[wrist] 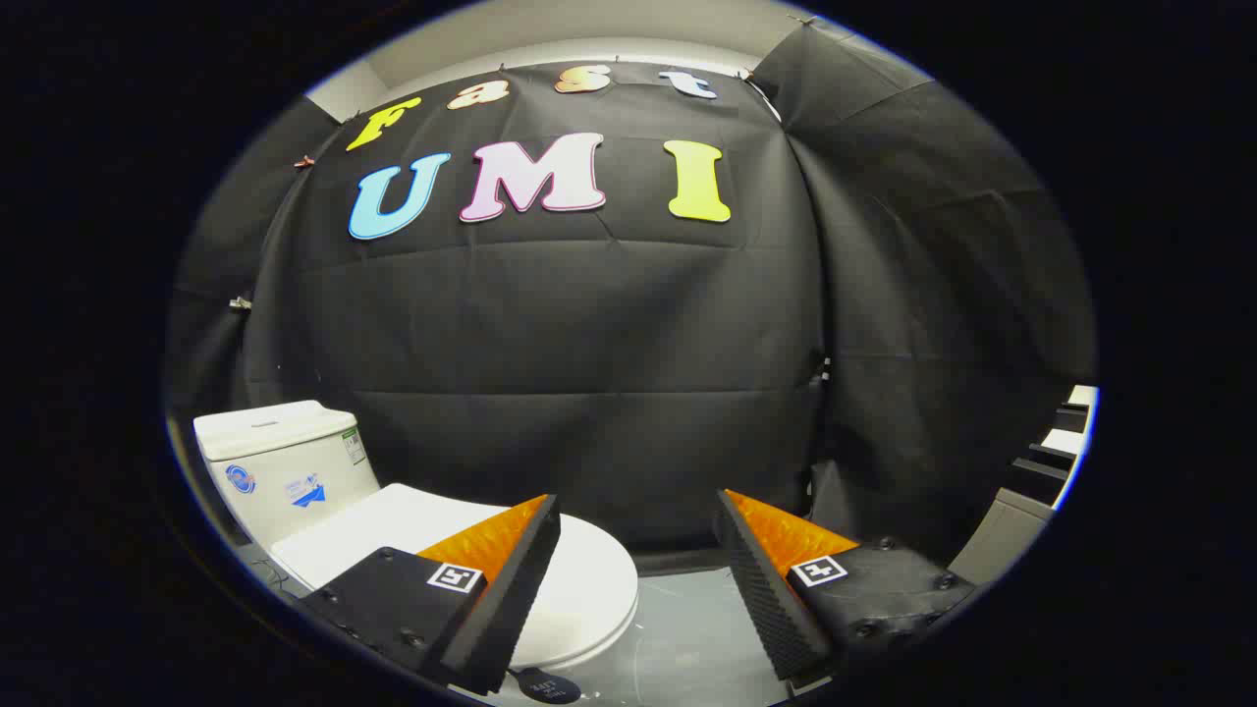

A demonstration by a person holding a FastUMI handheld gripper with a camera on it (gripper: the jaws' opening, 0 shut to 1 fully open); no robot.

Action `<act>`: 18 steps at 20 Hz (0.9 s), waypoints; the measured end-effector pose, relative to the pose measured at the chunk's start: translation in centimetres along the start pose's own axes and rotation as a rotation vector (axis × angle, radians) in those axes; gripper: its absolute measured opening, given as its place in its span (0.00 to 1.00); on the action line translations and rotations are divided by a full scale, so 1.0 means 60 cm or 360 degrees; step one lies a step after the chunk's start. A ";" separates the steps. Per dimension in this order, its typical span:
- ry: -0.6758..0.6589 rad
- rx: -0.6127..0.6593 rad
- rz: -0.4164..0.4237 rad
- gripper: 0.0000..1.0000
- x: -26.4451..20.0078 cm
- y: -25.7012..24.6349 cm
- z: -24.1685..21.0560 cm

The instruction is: Open the toilet lid.

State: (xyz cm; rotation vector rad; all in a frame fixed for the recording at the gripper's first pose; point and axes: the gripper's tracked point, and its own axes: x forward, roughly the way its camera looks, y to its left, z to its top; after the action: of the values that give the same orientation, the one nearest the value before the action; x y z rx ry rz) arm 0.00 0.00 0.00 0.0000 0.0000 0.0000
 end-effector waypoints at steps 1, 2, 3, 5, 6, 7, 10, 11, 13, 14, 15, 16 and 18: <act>0.0000 -0.0001 -0.0001 0.98 0.001 0.000 0.000; 0.0004 -0.0003 -0.0001 0.98 0.001 0.000 0.000; 0.0003 -0.0010 -0.0001 0.98 0.000 0.000 0.000; -0.0001 -0.0012 0.0006 0.98 0.000 0.002 0.002; -0.0001 -0.0015 0.0007 0.98 0.000 0.003 0.002; -0.0002 -0.0018 0.0008 0.98 0.001 0.004 0.002; -0.0003 -0.0030 0.0000 0.98 0.001 0.003 0.003; -0.0004 -0.0032 0.0002 0.98 0.000 0.004 0.002; -0.0002 -0.0022 0.0002 0.98 0.001 0.003 0.001; 0.0000 -0.0017 0.0002 0.98 0.002 0.003 0.000; -0.0001 -0.0015 0.0001 0.98 0.002 0.003 0.001; 0.0001 -0.0014 0.0001 0.98 0.003 0.002 0.001; 0.0003 -0.0031 -0.0016 0.98 0.003 -0.001 -0.001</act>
State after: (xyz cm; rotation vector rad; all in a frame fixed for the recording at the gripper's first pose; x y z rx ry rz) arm 0.19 -0.04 -0.08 -0.0194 0.0022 -0.0099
